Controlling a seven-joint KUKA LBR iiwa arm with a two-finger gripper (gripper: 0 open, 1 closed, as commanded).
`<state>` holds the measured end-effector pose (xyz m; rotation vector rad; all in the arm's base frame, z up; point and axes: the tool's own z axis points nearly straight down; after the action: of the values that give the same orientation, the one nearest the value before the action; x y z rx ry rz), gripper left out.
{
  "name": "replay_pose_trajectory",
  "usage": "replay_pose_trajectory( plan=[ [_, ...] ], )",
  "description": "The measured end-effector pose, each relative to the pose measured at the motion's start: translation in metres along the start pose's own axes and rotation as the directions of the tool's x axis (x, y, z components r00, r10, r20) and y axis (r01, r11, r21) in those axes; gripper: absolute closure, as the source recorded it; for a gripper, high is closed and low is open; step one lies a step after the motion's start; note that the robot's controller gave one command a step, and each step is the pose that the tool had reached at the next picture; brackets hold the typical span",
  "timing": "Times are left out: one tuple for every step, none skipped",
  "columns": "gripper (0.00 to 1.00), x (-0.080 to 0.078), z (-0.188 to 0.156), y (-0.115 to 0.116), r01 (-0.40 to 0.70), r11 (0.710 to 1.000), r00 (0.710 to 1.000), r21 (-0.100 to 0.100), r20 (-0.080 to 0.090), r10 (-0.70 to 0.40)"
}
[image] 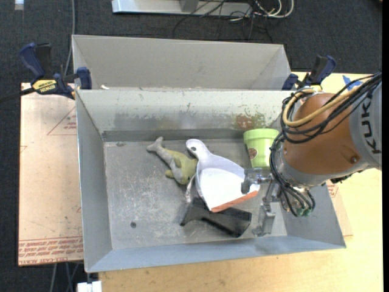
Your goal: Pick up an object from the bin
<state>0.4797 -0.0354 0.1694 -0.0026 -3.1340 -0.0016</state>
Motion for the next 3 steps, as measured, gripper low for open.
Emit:
replay_pose_trajectory(
  plan=[
    [0.00,-0.015,0.060,0.019,0.120,0.993,0.993,0.000,0.009,-0.120],
    [1.00,-0.015,0.064,0.020,0.120,0.993,0.993,-0.001,0.008,-0.120],
    [1.00,-0.019,-0.135,-0.046,0.190,0.982,0.982,0.003,0.016,-0.190]
  ],
)
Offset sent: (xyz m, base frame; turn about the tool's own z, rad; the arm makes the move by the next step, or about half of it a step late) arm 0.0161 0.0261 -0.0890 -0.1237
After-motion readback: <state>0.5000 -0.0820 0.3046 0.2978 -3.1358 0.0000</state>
